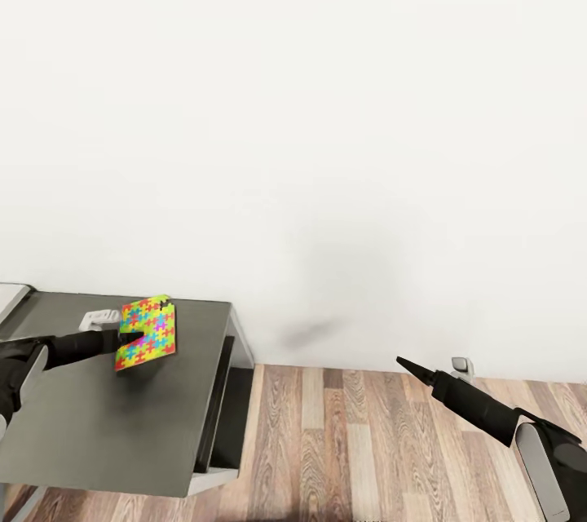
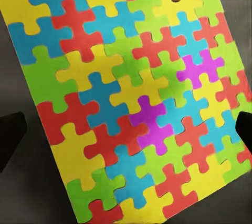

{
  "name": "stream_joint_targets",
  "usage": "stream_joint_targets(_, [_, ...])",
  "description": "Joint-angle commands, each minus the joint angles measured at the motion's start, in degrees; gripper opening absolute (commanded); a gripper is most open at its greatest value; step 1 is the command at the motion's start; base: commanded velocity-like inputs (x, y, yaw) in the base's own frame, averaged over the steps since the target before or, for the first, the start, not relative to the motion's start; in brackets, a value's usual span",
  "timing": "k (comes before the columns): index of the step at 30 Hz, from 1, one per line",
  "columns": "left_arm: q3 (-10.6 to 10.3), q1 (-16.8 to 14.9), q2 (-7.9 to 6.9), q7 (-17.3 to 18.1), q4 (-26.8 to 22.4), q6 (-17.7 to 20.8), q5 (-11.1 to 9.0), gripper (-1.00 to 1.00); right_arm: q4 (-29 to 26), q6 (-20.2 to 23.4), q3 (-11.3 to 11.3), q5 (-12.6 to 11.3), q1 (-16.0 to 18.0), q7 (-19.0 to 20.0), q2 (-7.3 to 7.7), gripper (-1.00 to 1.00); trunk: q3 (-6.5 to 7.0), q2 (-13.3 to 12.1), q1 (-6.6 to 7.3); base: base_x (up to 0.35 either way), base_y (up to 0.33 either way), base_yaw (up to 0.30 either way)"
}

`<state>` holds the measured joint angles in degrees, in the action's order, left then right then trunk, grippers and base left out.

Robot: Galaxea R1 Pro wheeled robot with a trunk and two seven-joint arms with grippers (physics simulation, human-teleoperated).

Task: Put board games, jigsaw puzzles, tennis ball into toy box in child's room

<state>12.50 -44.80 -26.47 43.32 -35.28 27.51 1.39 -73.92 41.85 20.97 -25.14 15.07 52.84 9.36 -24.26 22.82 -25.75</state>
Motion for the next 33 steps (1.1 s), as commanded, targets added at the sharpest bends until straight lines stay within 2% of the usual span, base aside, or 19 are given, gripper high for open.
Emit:
stream_joint_targets(1, [0.25, -0.02, 0.02, 0.33, -0.05, 0.42, 0.13, 1.00, 0.00, 0.34, 0.03, -0.17, 0.05, 0.07, -0.01, 1.00, -0.09, 0.09, -0.03, 0.077, 0.089, -0.249])
stream_joint_targets(10, [0.25, -0.03, 0.02, 0.61, -0.05, 0.29, 0.10, 1.00, 0.00, 0.34, 0.03, -0.15, 0.05, 0.01, -0.03, 1.00, -0.09, 0.09, -0.03, 0.089, 0.074, -0.170])
stream_joint_targets(33, [0.25, -0.02, 0.01, 0.80, -0.09, 0.10, 0.08, 1.00, 0.00, 0.34, 0.03, -0.09, 0.05, -0.10, -0.04, 1.00, -0.01, 0.09, -0.03, 0.005, 0.009, -0.019])
